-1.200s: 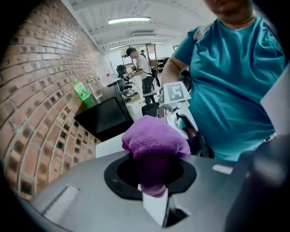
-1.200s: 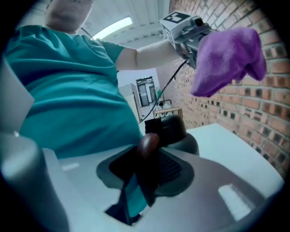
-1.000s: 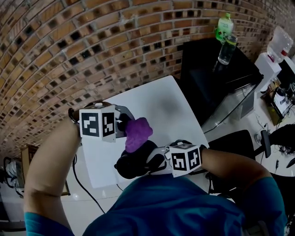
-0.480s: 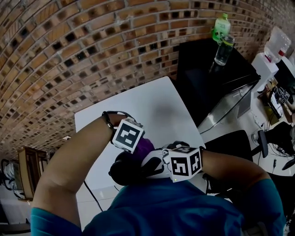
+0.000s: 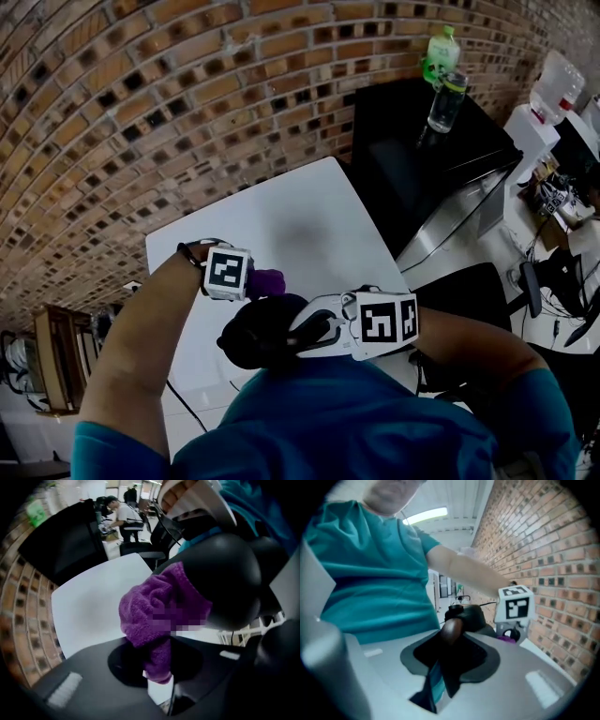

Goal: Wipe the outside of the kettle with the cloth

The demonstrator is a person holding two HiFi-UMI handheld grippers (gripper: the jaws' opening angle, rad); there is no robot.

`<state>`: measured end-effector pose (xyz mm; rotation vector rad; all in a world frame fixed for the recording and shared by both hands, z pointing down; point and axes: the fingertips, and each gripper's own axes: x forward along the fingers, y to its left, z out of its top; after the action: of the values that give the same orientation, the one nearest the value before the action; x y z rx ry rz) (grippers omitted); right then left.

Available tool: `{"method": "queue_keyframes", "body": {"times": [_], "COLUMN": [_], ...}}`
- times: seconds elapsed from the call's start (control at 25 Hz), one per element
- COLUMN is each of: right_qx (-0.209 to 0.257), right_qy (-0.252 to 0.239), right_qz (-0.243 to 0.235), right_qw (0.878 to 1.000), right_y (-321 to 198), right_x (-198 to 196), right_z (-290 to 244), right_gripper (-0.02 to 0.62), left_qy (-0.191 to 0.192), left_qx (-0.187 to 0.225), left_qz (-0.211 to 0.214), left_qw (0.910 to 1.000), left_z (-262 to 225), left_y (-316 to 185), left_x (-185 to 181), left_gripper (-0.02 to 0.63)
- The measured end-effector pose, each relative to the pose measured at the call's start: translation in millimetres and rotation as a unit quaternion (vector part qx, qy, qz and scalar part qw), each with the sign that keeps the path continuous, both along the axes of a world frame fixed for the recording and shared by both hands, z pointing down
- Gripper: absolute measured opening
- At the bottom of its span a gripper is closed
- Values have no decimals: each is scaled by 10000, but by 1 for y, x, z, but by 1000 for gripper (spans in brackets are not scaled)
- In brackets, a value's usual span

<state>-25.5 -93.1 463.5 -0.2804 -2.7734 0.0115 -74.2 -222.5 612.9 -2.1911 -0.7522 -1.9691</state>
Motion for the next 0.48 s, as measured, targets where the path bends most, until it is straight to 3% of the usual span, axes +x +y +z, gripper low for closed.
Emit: {"method": "queue_keyframes", "body": {"times": [0.08, 0.16, 0.24, 0.32, 0.48], "right_qx": [-647, -1242, -1562, -1610, -1472], "right_qy": [-426, -928, -1351, -1650, -2009], "right_qz": [503, 1131, 1763, 2321, 3182], "right_qw": [9957, 9814, 9624, 9450, 9147], "right_y": [-19, -44, -72, -100, -149], "right_x": [13, 30, 47, 63, 81], "right_z": [-7, -18, -31, -45, -72], "right_gripper": [114, 114, 114, 114, 115], "left_qy": [451, 1017, 1768, 2436, 3399], "left_qx": [81, 395, 696, 989, 1595], "left_qz": [-816, -1795, -2705, -3373, -4233], "left_qw": [9956, 9777, 9438, 9040, 8246], "left_z": [-12, -27, -56, -89, -148], "left_y": [-17, -46, -68, -79, -86], "left_x": [-14, -34, -44, -46, -21], "left_gripper": [72, 72, 72, 72, 72]}}
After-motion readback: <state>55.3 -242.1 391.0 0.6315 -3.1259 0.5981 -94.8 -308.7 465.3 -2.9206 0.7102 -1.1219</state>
